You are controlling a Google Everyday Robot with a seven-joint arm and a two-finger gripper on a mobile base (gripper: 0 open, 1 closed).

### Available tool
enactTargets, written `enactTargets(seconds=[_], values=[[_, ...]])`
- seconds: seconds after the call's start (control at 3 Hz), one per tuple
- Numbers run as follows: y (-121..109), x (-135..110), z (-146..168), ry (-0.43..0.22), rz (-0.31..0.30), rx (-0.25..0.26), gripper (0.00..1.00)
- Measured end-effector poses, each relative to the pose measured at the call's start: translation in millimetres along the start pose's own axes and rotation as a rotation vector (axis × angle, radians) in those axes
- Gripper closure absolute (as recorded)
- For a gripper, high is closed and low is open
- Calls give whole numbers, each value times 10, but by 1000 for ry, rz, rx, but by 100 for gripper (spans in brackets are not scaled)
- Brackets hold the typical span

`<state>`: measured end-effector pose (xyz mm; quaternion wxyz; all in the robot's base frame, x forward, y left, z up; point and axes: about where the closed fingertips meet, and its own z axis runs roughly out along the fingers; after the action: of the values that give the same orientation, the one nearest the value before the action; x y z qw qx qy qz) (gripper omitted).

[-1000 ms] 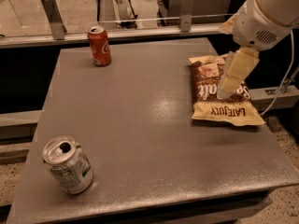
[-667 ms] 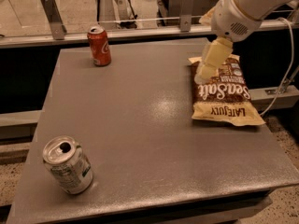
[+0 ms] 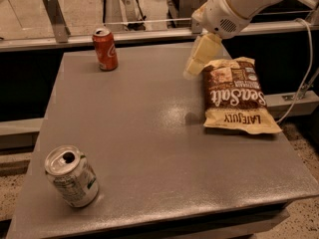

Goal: Knock coke can over

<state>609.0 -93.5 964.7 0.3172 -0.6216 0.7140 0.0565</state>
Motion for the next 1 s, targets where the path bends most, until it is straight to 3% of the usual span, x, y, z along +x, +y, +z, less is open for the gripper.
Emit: enactTargets(seconds=[0.33, 0.67, 1.0], values=[[-54, -92, 88, -37, 2, 1, 0], [-182, -304, 404, -111, 28, -2, 0], [-396, -514, 913, -208, 78, 8, 0]])
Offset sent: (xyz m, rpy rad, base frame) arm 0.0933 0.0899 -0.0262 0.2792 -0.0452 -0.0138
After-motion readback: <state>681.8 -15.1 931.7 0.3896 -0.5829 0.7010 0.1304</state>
